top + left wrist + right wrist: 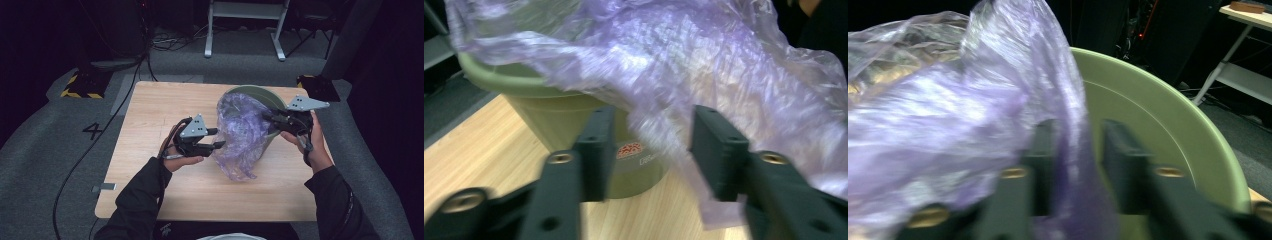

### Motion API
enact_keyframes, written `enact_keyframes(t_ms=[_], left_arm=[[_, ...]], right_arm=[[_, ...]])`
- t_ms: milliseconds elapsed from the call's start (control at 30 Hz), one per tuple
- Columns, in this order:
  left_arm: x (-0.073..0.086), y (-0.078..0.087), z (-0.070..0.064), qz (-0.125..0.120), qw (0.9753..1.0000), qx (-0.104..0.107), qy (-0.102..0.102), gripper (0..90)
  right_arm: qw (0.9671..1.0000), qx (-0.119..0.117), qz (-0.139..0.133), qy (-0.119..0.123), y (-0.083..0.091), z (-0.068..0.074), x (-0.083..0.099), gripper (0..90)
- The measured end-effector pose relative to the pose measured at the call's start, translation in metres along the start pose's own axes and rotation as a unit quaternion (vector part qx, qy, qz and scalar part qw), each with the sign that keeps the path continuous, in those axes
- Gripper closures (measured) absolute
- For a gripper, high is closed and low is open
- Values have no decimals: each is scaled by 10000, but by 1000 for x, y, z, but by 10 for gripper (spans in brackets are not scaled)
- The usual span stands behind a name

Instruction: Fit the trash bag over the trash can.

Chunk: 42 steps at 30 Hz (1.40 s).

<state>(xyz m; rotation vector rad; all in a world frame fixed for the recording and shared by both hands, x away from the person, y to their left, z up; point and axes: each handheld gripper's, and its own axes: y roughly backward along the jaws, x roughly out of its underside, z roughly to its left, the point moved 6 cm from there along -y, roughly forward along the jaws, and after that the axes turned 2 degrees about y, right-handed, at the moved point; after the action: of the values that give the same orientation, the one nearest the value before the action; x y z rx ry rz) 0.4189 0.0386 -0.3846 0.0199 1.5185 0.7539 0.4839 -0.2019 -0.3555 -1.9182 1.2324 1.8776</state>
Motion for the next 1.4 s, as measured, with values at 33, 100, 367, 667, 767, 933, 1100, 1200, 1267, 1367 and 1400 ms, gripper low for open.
enact_keyframes(t_ms=[33, 100, 367, 667, 767, 933, 1100, 1200, 1267, 1367, 1400], left_arm=[[0, -1, 0, -1, 10000, 23, -22, 622], [-2, -3, -2, 7, 9999, -32, -168, 689], [-9, -6, -3, -77, 9993, -196, -298, 876], [-12, -8, 1, -137, 9988, -413, -213, 892], [-13, -9, 2, -162, 9987, -444, -176, 893], [-13, -11, 2, -135, 9987, -457, -187, 894], [-12, -12, 5, -141, 9985, -488, -195, 895], [-11, -12, 9, -147, 9985, -507, -158, 895], [-10, -12, 13, -149, 9983, -545, -122, 895], [-8, -14, 18, -129, 9980, -614, -79, 895], [-7, -15, 20, -128, 9979, -626, -66, 895]], right_arm=[[10000, 22, 2, 4, 1, 0, -1, 524], [9999, 55, -53, 82, 4, 2, -3, 433], [9985, 68, -449, 311, 33, 16, -18, 314], [9967, -387, -628, 342, 53, 41, -21, 310], [9947, -716, -653, 339, 55, 56, -19, 302], [9927, -1036, -466, 399, 48, 73, -10, 283], [9926, -1077, -237, 502, 41, 78, 0, 508], [9944, -859, -149, 596, 42, 76, 4, 718], [9953, -752, -227, 563, 46, 73, 4, 827], [9970, -561, -301, 432, 54, 63, 6, 875], [9975, -514, -288, 388, 57, 60, 7, 877]])
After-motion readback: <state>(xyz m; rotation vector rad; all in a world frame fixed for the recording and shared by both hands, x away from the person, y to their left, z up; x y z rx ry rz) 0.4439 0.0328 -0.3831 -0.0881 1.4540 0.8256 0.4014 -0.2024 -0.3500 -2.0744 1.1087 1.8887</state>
